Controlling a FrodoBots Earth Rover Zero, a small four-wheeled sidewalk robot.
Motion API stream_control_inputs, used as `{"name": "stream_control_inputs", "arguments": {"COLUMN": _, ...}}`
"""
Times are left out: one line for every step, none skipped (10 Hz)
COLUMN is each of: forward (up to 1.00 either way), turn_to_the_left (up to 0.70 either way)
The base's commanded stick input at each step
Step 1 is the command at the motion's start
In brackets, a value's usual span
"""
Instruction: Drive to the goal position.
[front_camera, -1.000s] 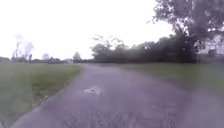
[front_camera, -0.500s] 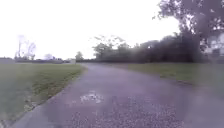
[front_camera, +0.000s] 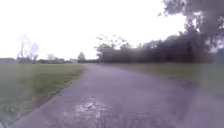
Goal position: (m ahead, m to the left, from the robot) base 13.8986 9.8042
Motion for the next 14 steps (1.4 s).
{"name": "stream_control_inputs", "arguments": {"forward": 0.85, "turn_to_the_left": 0.00}}
{"name": "stream_control_inputs", "arguments": {"forward": 0.85, "turn_to_the_left": 0.00}}
{"name": "stream_control_inputs", "arguments": {"forward": 0.85, "turn_to_the_left": 0.00}}
{"name": "stream_control_inputs", "arguments": {"forward": 0.85, "turn_to_the_left": 0.00}}
{"name": "stream_control_inputs", "arguments": {"forward": 0.85, "turn_to_the_left": 0.00}}
{"name": "stream_control_inputs", "arguments": {"forward": 0.85, "turn_to_the_left": 0.00}}
{"name": "stream_control_inputs", "arguments": {"forward": 0.85, "turn_to_the_left": 0.00}}
{"name": "stream_control_inputs", "arguments": {"forward": 0.85, "turn_to_the_left": 0.00}}
{"name": "stream_control_inputs", "arguments": {"forward": 0.85, "turn_to_the_left": 0.00}}
{"name": "stream_control_inputs", "arguments": {"forward": 0.85, "turn_to_the_left": -0.34}}
{"name": "stream_control_inputs", "arguments": {"forward": 0.85, "turn_to_the_left": -0.34}}
{"name": "stream_control_inputs", "arguments": {"forward": 0.85, "turn_to_the_left": -0.34}}
{"name": "stream_control_inputs", "arguments": {"forward": 0.85, "turn_to_the_left": -0.34}}
{"name": "stream_control_inputs", "arguments": {"forward": 0.85, "turn_to_the_left": -0.34}}
